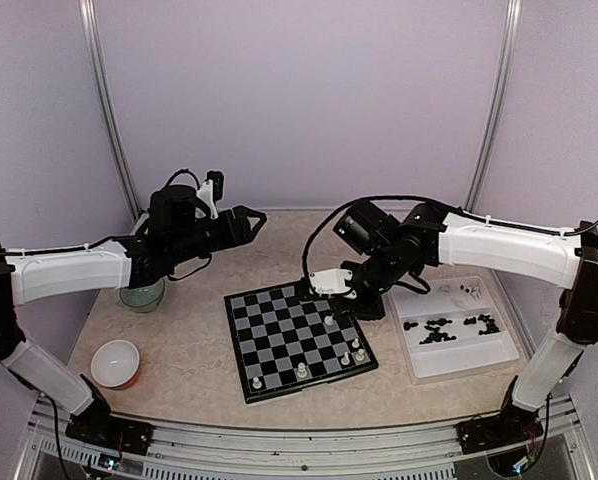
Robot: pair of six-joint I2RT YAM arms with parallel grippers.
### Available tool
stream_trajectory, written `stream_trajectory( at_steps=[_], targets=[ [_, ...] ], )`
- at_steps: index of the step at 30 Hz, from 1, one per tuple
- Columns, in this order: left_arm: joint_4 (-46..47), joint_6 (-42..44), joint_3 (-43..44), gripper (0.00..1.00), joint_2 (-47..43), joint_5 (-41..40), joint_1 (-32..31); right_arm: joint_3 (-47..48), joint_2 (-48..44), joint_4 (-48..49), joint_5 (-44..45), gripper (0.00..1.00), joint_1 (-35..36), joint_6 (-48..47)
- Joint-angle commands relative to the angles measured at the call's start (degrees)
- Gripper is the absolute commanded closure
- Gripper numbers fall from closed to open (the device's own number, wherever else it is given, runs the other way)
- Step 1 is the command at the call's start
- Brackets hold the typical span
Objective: Set up the chess pieces on the board
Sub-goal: Place the bishop on f1.
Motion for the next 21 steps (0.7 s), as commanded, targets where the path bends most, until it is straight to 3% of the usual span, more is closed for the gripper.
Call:
stream_trajectory(
  at_steps=[1,21],
  targets=[
    [-1.26,-0.92,-1.11,0.30,-1.67,-1.43,0.86,0.87,2.93,-2.06,5.79,1.00,3.76,-2.27],
    [-0.90,-1.25,-2.65,0.30,-1.46,0.22,1.37,0.89,11.84,-5.51,8.40,0.98,10.29,-2.66]
  ],
)
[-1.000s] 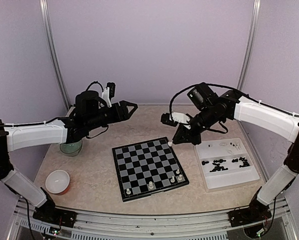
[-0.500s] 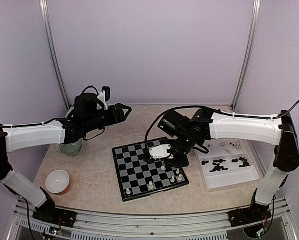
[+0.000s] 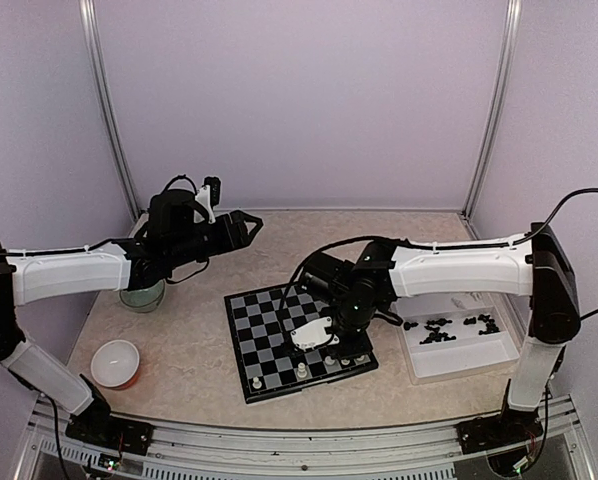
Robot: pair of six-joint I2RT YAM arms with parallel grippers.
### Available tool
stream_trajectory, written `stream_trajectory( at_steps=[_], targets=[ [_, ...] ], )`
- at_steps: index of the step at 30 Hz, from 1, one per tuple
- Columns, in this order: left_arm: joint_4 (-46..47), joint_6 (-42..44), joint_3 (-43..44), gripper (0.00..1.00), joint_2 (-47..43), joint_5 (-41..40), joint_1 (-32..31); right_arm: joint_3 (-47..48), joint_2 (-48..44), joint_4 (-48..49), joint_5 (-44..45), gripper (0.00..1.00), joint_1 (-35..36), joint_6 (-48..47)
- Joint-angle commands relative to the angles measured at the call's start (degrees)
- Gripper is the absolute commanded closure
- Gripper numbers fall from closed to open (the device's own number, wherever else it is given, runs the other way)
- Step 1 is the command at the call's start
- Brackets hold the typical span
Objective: Set up the chess pieces on the board
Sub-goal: Place the bishop on f1.
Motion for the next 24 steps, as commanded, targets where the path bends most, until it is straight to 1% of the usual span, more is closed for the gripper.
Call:
stream_trajectory(
  at_steps=[1,8,16,21,24],
  targets=[
    [0.00,-0.16,-1.17,0.30,-1.29,0.72,0.49,0.93,1.55,-1.44,0.58,0.98,1.06,0.11],
    [0.13,-0.27,-1.79,0.30,-1.26,1.11,0.67,0.57,3.12,-1.50,0.58,0.97,1.63,0.45],
    [0.48,-0.55,-2.06,0.30,-1.00,1.74,0.76,0.32,4.41,-0.68,3.00,0.95,1.70,1.40],
    [0.70,-0.74,-2.14,0.30,-0.58,2.22,0.76,0.64,5.05,-0.73,3.06,0.89,1.76,1.49],
    [0.70,-0.78,-2.16,0.30,-0.47,2.50,0.85,0.75,5.02,-0.91,2.55,0.85,1.76,1.59]
  ],
)
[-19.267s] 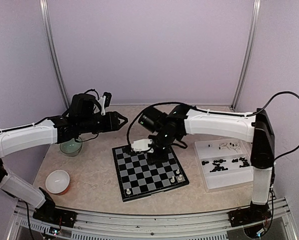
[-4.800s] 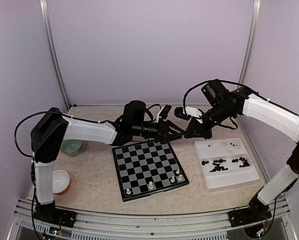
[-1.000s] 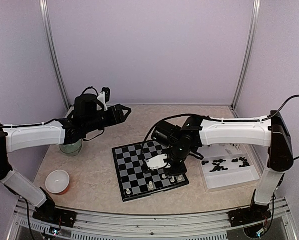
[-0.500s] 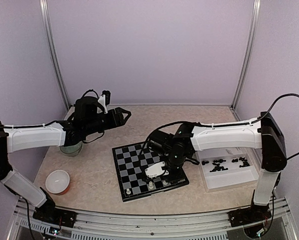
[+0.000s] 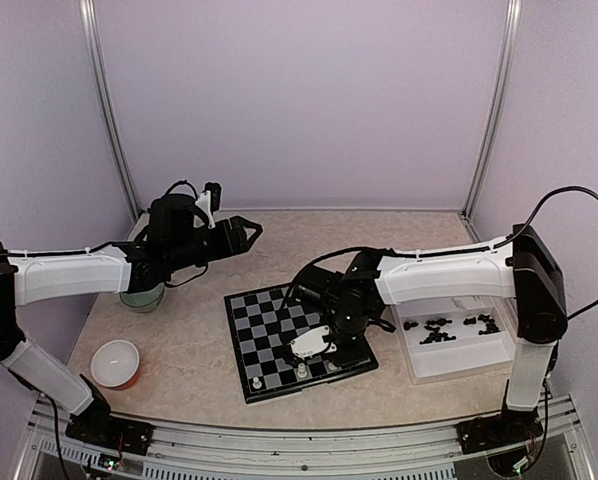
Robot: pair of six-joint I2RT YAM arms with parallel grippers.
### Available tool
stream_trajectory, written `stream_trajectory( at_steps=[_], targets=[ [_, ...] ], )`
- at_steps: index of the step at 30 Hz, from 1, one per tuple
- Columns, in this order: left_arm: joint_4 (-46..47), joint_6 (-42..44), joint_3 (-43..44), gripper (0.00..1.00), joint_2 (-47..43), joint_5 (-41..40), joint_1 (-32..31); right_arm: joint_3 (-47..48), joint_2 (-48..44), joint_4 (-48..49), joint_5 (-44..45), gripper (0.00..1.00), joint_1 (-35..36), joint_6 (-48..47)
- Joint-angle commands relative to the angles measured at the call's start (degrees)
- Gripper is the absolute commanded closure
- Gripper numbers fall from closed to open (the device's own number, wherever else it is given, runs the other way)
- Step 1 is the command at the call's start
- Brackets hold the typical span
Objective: Set up the chess pieces on the board
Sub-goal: Place the bishop on f1, then pick up the knight from the storage box.
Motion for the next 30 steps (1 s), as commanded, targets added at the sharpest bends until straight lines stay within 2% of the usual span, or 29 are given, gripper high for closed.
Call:
stream_trajectory(
  at_steps=[1,8,12,18,24,27,30],
  targets=[
    [0.72,-0.43,-0.59,0.30,-0.40,0.85,0.48,0.77,0.92,-0.38,-0.23,0.83,1.00,0.57],
    [0.98,-0.77,-0.55,0.30,-0.10,1.64,0.48,3.19,-1.58,-1.08,-1.52,0.72,0.65,0.65],
    [1.27,-0.34,-0.25,0.30,-0.20,3.33,0.43,5.13,-5.71,-1.72,-4.92,0.70,-4.29,0.71],
    [1.75,3.66,1.73,0.30,-0.32,5.35,-2.04,1.89,-14.09,0.62,-11.70,0.70,-21.92,1.90],
    [1.33,8.69,7.10,0.33,3.49,7.76,-6.37,-6.28,-19.24,1.55,-18.05,0.74,-44.93,0.20],
    [0.67,9.74,10.52,0.34,6.77,10.71,-7.78,-11.43,-20.32,3.51,-16.46,0.76,-52.92,-2.12],
    [-1.01,11.34,14.15,0.34,9.96,12.70,-9.25,-14.99,-20.03,6.25,-12.71,0.77,-57.60,-4.48]
  ],
)
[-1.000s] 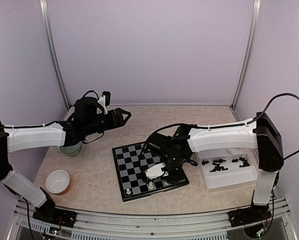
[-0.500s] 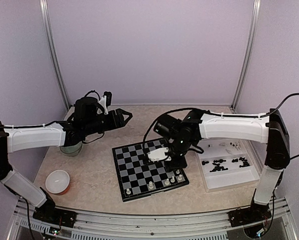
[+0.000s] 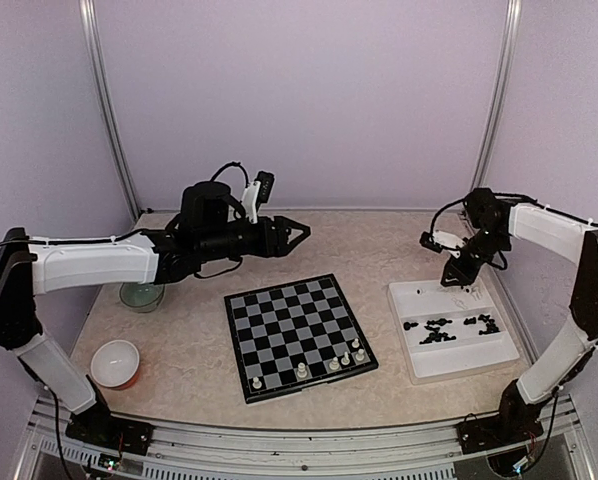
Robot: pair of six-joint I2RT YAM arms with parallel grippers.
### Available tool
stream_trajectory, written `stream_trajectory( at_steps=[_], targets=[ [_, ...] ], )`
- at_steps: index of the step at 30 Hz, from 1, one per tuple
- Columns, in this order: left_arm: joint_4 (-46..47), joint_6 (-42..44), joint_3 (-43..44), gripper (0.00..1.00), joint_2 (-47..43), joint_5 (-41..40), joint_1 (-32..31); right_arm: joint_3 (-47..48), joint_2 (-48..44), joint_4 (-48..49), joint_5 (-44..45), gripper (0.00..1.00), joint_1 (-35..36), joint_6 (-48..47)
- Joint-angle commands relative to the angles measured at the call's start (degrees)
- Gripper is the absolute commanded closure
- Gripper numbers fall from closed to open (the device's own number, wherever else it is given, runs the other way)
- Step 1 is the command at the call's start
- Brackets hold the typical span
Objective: Set up the chess pieces on the board
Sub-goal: Pick up the knight from the storage box.
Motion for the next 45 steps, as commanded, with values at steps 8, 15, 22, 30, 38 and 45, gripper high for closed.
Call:
stream_trajectory(
  at_steps=[8,15,22,30,38,45],
  targets=[
    [-6.63,5.66,10.75,0.33,8.02,3.46,-4.02,-8.35,2.58,9.56,6.95,0.76,-8.53,-10.28],
    [-7.28,5.38,10.58,0.33,7.85,3.16,-4.71,-6.32,8.50,13.51,8.71,0.74,-9.03,-12.32],
    [-7.38,4.93,10.18,0.33,7.72,2.66,-5.06,-4.41,13.00,16.03,9.26,0.73,-9.08,-12.33],
    [-7.38,4.33,11.00,0.33,9.00,3.56,-5.29,-4.47,14.96,17.41,9.57,0.71,-9.08,-11.58],
    [-6.95,4.27,12.88,0.33,11.54,5.26,-5.39,-6.44,13.77,18.00,10.20,0.71,-9.06,-12.76],
    [-7.03,4.48,14.18,0.33,13.10,6.22,-5.69,-4.41,15.42,13.64,4.13,0.70,-9.08,-11.93]
  ],
)
